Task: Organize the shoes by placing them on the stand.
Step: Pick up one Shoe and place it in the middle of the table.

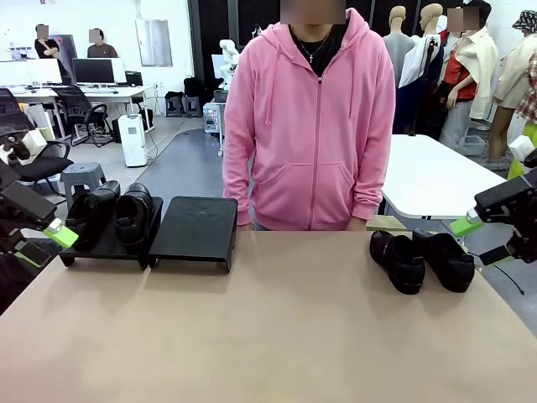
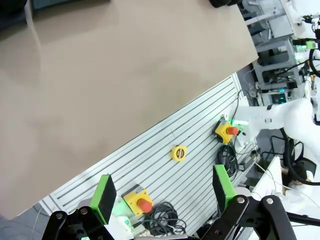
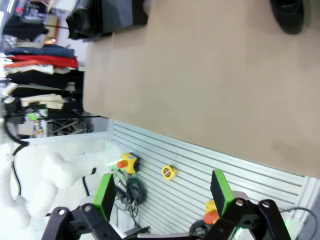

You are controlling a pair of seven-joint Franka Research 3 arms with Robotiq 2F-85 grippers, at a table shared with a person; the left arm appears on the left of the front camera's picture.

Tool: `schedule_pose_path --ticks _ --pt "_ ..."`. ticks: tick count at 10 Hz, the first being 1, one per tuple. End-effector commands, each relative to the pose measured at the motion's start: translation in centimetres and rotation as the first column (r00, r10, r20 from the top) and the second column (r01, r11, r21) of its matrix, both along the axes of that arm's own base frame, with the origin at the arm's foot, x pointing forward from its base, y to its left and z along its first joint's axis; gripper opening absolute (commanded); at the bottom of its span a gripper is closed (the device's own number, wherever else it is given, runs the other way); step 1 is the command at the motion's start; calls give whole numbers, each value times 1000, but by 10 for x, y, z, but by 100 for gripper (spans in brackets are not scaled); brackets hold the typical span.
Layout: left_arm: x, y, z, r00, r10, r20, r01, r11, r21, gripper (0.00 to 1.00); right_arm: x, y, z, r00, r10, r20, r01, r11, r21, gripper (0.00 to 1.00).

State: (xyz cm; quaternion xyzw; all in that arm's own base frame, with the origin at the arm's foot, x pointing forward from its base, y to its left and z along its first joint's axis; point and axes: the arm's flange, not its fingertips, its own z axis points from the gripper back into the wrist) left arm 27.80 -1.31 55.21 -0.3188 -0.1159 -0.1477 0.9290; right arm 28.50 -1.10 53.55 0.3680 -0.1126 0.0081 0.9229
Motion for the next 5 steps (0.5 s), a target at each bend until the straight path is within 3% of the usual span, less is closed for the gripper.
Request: schedule_pose_path --ticks 1,2,3,4,5 --pt "2 1 2 1000 -11 -4 11 1000 -13 100 63 37 13 999 -32 -6 30 972 -231 100" --pt "2 1 2 1000 -11 -4 11 1000 -13 100 108 57 11 997 -73 -16 61 915 -399 100" --pt "2 1 2 1000 -11 -4 11 1000 -13 100 142 70 3 999 -29 -24 14 886 -464 100" --pt "2 1 2 1000 -11 -4 11 1000 -13 100 172 72 -6 986 -164 18 142 783 -605 100" --pt "2 1 2 1000 -11 -4 11 1000 -13 100 197 64 -12 971 -231 58 210 717 -665 100"
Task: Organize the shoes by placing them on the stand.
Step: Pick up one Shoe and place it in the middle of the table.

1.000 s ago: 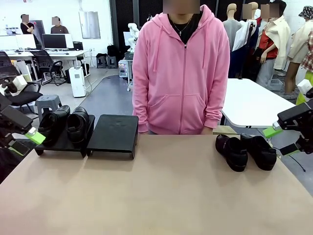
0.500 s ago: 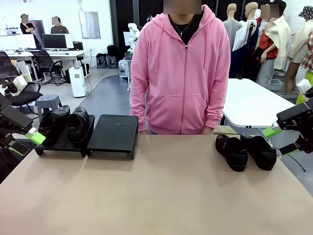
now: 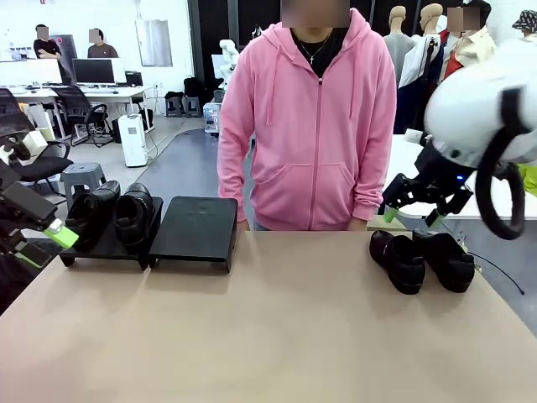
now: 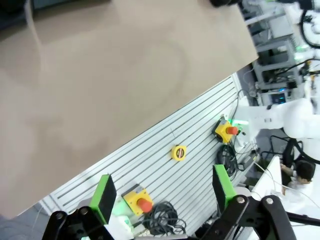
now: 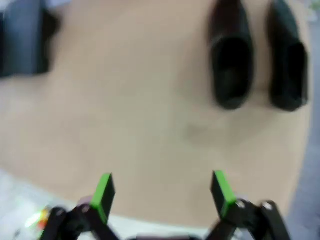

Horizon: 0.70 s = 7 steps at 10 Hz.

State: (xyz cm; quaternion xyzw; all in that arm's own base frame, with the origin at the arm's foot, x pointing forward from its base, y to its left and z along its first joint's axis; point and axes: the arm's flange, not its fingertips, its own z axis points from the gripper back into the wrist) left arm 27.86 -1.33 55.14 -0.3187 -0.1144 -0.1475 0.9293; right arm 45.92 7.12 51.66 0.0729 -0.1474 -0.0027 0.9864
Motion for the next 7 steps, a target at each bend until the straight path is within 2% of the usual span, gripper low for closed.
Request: schedule_pose_path --ticks 1,2,3,4,5,6,7 --pt "1 1 2 1000 -11 -1 11 1000 -13 100 37 -22 6 991 -136 -1 134 980 -148 100" --pt "1 1 2 1000 -11 -1 11 1000 -13 100 42 -29 8 988 -152 -16 149 984 -97 100" --pt "1 1 2 1000 -11 -1 11 1000 -13 100 10 -8 28 982 -69 -179 117 955 274 100" --pt "1 1 2 1000 -11 -1 11 1000 -13 100 43 -31 -7 994 -105 18 107 987 -117 100" --pt "1 1 2 1000 -11 -1 11 1000 -13 100 43 -31 -7 994 -105 18 107 987 -117 100" --pt "1 1 2 1000 -11 -1 11 1000 -13 100 36 -26 5 993 -103 -55 103 995 4 100" --pt "1 1 2 1000 -11 -1 11 1000 -13 100 66 -44 -12 980 -124 -158 123 992 -14 100"
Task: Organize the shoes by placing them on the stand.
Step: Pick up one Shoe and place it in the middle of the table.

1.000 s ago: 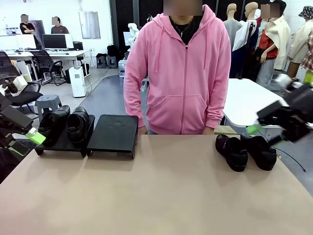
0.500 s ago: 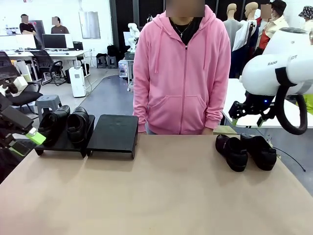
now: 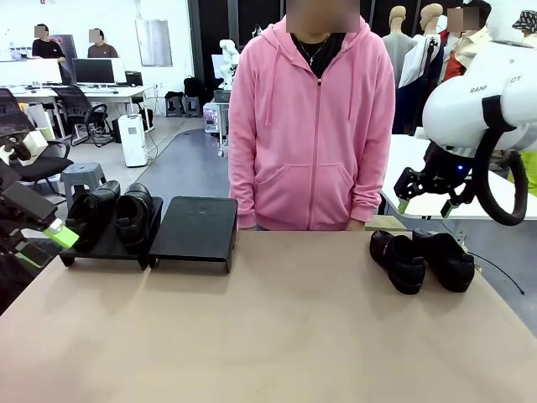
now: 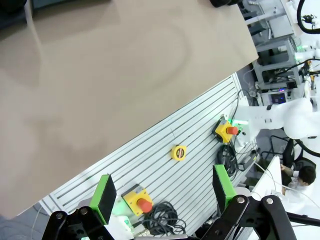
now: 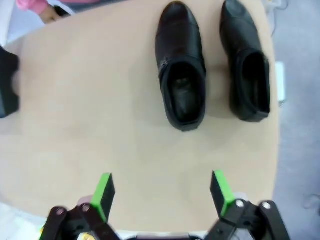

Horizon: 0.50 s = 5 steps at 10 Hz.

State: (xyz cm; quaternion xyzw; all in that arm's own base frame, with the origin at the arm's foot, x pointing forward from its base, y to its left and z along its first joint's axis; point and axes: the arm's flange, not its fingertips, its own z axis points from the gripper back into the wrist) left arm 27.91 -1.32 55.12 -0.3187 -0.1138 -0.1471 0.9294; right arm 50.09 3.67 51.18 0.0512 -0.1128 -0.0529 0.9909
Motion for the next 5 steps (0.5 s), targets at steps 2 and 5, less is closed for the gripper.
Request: schedule_pose_path --ticks 2,5 --pt "0 1 3 1000 -11 1 11 1000 -13 100 61 -35 -38 981 1 -193 6 999 35 100" --pt "0 1 3 1000 -11 1 11 1000 -13 100 104 -57 -92 964 43 -262 -30 998 50 100"
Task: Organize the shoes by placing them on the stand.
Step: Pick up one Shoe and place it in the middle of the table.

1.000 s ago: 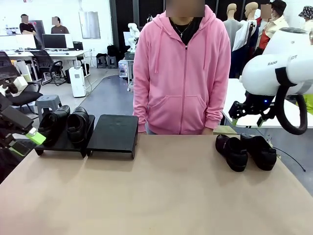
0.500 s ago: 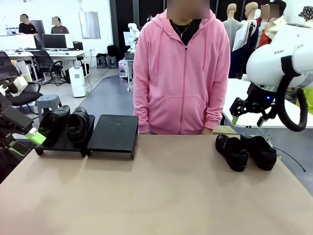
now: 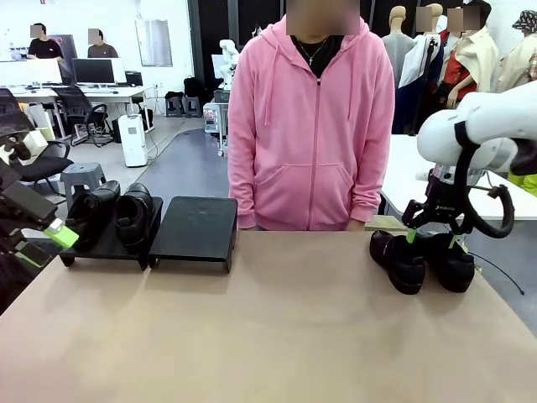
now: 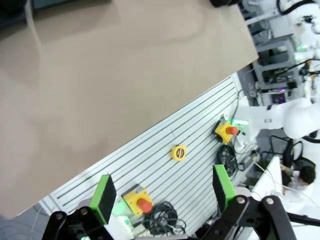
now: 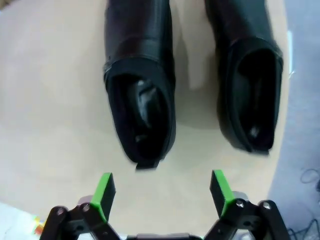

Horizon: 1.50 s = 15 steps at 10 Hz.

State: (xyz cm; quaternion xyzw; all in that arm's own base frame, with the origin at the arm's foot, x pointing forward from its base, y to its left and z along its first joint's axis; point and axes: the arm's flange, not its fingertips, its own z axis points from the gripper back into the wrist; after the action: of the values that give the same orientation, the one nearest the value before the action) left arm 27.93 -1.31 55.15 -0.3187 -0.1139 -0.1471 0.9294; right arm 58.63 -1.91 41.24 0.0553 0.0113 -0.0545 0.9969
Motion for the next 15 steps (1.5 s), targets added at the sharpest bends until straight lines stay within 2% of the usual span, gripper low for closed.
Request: schedule_pose_path --ticks 1,3,5,8,9,10,11,15 --pt "0 1 2 1000 -11 1 11 1000 -14 100 30 -4 -9 999 8 -37 -6 999 42 100" --pt "0 1 2 1000 -11 1 11 1000 -14 100 42 -10 -28 997 -22 -72 26 998 56 100" --pt "0 1 2 1000 -11 1 11 1000 -14 100 46 -6 -33 996 -11 -85 18 997 80 100" --pt "0 1 2 1000 -11 1 11 1000 -14 100 54 -5 -42 993 -50 -104 58 995 75 100" --pt "0 1 2 1000 -11 1 11 1000 -14 100 56 -6 -46 994 -45 -96 50 997 60 80" --pt "0 1 2 1000 -11 1 11 1000 -14 100 58 -5 -50 993 -39 -109 43 999 33 21" --pt "0 1 2 1000 -11 1 11 1000 -14 100 61 -4 -54 992 -33 -118 34 999 7 0" --pt "0 1 2 1000 -11 1 11 1000 -14 100 64 -5 -61 989 -30 -148 30 1000 -1 0"
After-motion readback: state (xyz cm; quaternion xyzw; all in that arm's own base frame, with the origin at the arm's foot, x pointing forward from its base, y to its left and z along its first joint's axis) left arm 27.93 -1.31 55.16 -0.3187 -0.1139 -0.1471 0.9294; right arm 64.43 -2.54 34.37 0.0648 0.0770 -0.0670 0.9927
